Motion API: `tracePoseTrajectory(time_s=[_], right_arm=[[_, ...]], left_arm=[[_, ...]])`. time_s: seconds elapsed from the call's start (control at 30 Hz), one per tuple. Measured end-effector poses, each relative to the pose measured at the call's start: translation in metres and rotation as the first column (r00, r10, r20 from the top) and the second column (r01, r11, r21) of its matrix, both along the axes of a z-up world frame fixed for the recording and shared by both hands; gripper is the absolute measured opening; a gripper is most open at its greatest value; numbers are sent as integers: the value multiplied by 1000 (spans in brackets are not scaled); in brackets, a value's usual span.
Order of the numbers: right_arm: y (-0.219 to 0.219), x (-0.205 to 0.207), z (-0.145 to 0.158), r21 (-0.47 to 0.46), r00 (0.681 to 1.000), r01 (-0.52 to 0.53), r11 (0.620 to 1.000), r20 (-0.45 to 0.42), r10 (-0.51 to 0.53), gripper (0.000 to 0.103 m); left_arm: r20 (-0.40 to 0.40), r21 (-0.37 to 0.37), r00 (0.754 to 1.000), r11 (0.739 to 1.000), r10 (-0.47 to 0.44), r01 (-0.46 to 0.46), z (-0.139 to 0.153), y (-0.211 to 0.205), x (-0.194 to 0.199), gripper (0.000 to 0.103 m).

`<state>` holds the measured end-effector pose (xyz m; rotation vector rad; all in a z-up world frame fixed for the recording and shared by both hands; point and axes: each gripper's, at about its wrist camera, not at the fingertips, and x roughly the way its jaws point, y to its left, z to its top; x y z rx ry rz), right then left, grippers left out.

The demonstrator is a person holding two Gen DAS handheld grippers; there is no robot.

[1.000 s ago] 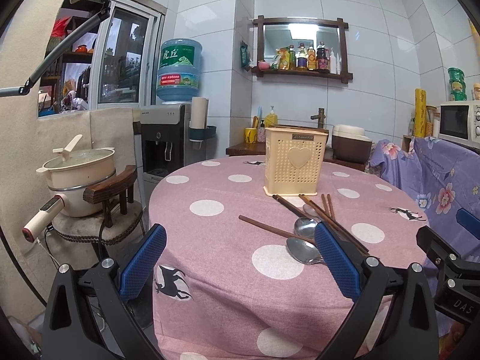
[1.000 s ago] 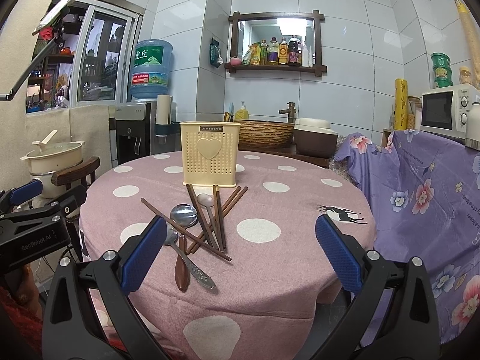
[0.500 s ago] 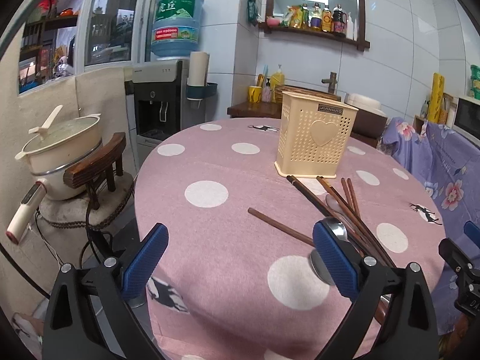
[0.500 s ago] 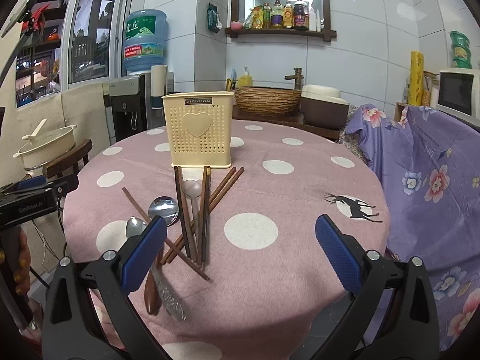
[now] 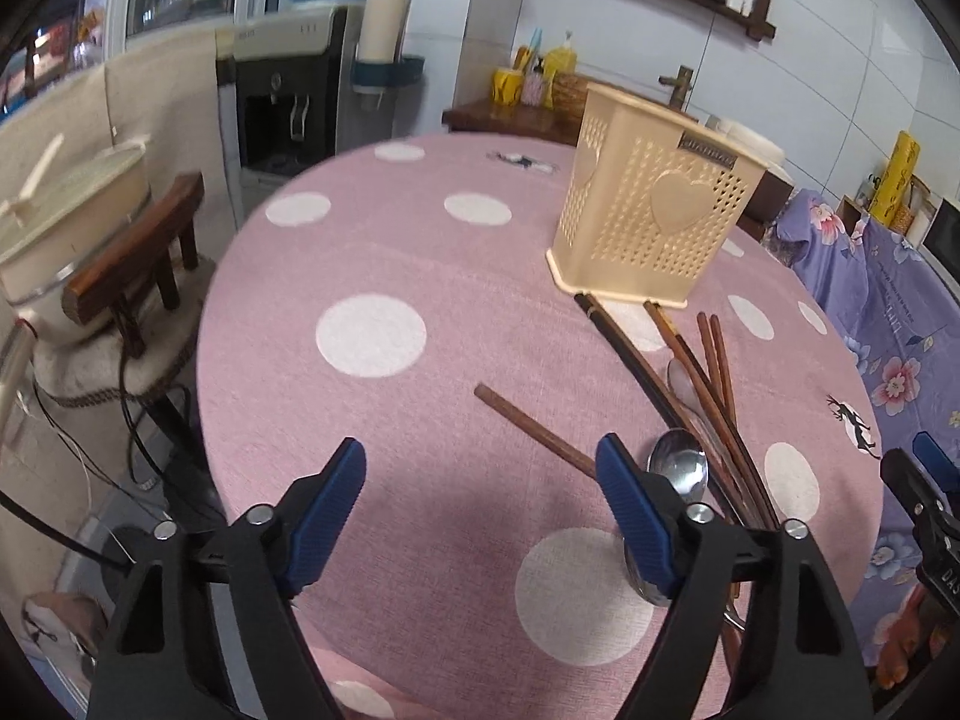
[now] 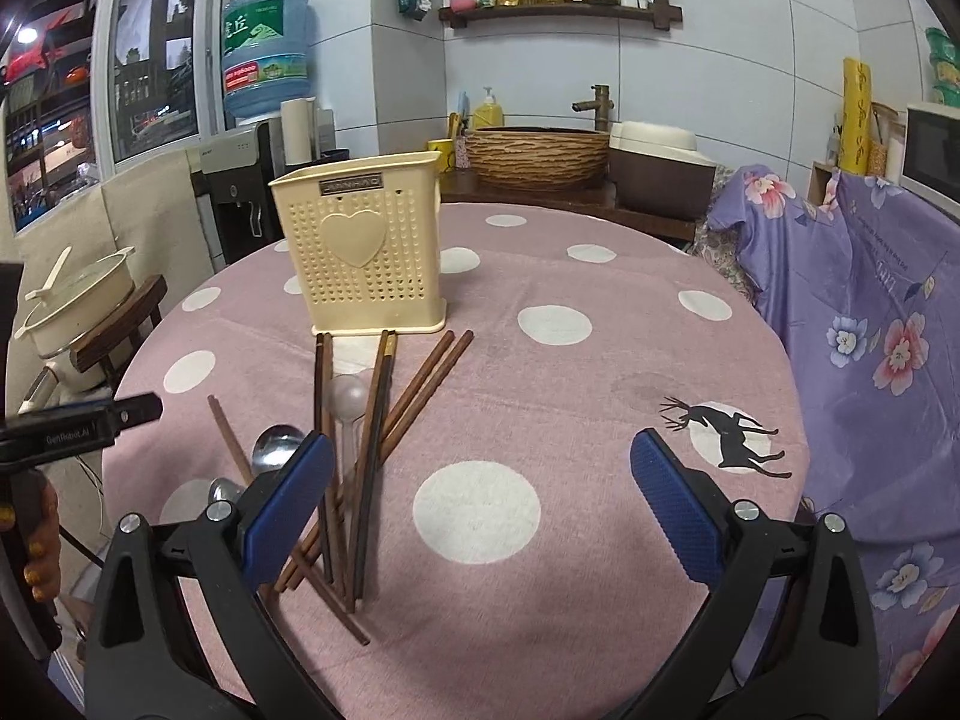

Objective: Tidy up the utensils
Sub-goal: 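Move both tools toward the loose chopsticks beside the beige holder, then close the left tool on a wooden chopstick while the right tool grasps another chopstick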

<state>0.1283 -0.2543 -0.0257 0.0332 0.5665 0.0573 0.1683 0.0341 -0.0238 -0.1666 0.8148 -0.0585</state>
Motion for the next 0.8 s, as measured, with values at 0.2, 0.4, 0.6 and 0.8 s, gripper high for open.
tracePoseTrajectory(time_s=[0.2,0.4,0.6,0.8], right_arm=[[1,8,-5,-6,1000,2,1000,-12,-2,98],[3,15,-6,-22,1000,0,1000,-17,-1,98],[3,23,-8,-30,1000,4,1000,-21,-5,98],[5,39,-14,-10,998,-16,1000,-53,16,98]], left_arm=[[-99,-69,995,998,-13,7,-11,-1,20,52],[-203,-117,978,993,-47,24,-25,-16,43,37],[-209,-80,978,997,-16,-1,-29,-23,56,32],[-201,-47,980,999,12,-22,-29,-27,70,17]])
